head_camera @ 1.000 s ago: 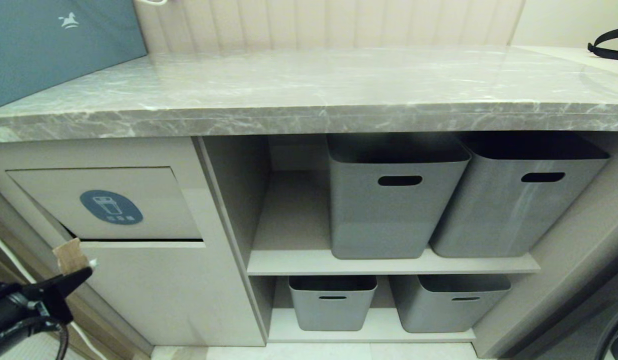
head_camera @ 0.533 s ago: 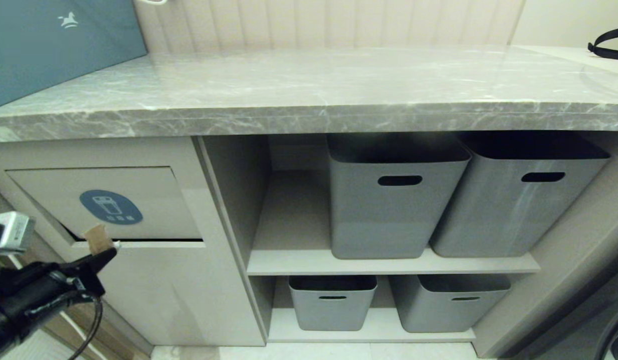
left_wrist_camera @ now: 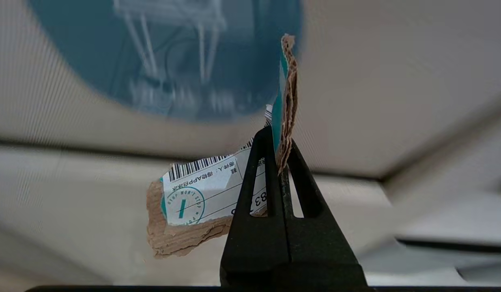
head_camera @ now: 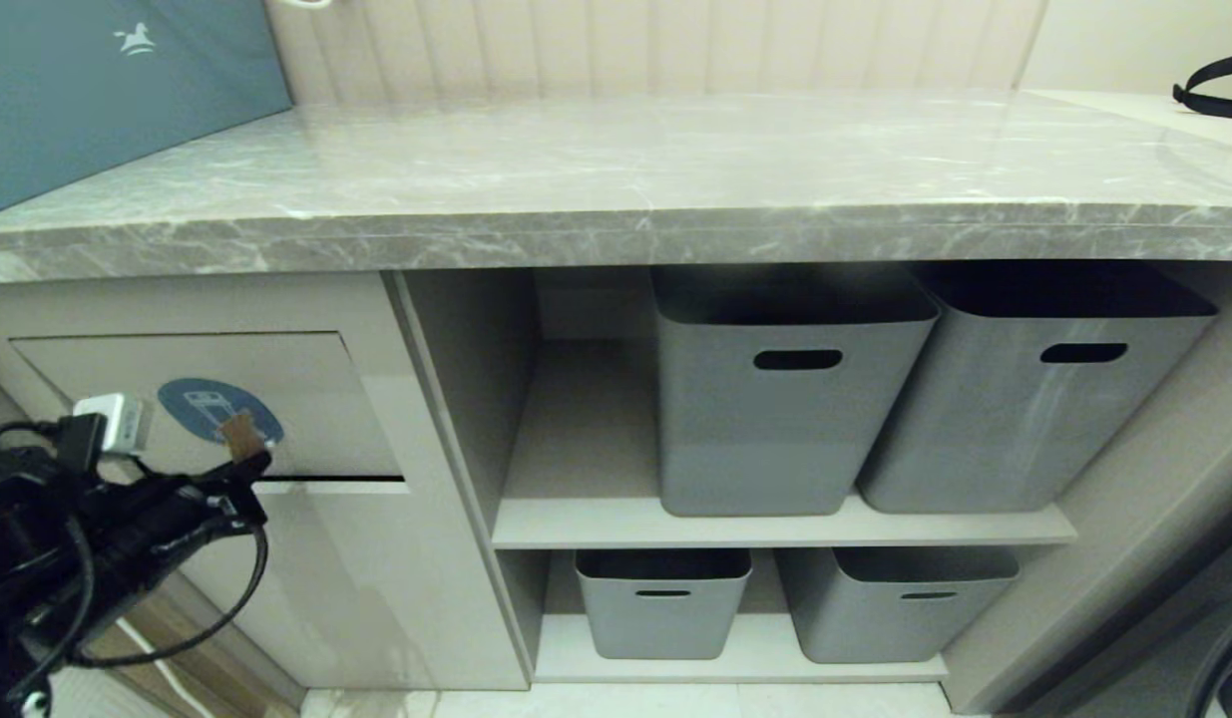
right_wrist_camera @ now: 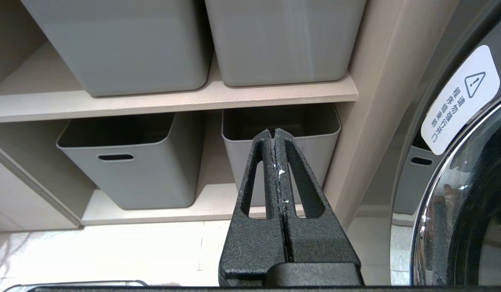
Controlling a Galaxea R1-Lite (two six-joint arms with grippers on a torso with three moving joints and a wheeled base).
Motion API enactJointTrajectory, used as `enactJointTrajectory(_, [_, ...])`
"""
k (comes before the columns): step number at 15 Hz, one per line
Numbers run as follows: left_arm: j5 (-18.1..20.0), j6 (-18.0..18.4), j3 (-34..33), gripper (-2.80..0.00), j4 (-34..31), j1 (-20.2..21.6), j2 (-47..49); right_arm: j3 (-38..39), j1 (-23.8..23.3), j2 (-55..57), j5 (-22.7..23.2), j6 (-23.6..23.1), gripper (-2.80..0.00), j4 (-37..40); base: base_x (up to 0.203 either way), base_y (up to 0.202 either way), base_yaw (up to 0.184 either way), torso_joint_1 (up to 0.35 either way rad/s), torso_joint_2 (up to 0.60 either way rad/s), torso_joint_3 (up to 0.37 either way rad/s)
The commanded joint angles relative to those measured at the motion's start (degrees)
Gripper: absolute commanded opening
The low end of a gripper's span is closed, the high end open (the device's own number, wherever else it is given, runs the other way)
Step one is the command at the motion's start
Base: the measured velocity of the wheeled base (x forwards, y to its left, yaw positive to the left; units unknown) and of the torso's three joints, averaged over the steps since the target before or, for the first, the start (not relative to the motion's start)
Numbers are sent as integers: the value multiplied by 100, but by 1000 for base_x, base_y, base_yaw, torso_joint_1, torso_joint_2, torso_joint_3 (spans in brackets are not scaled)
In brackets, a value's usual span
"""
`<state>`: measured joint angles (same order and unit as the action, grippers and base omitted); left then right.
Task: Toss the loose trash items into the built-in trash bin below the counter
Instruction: Put the garbage in the trash can
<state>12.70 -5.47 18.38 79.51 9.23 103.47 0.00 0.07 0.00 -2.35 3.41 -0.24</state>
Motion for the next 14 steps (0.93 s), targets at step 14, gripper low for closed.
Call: enactJointTrajectory(14, [31, -6, 1863, -280, 302, -26, 1870, 9, 1, 0, -2, 1, -280, -2, 0, 0, 0, 0, 0, 0])
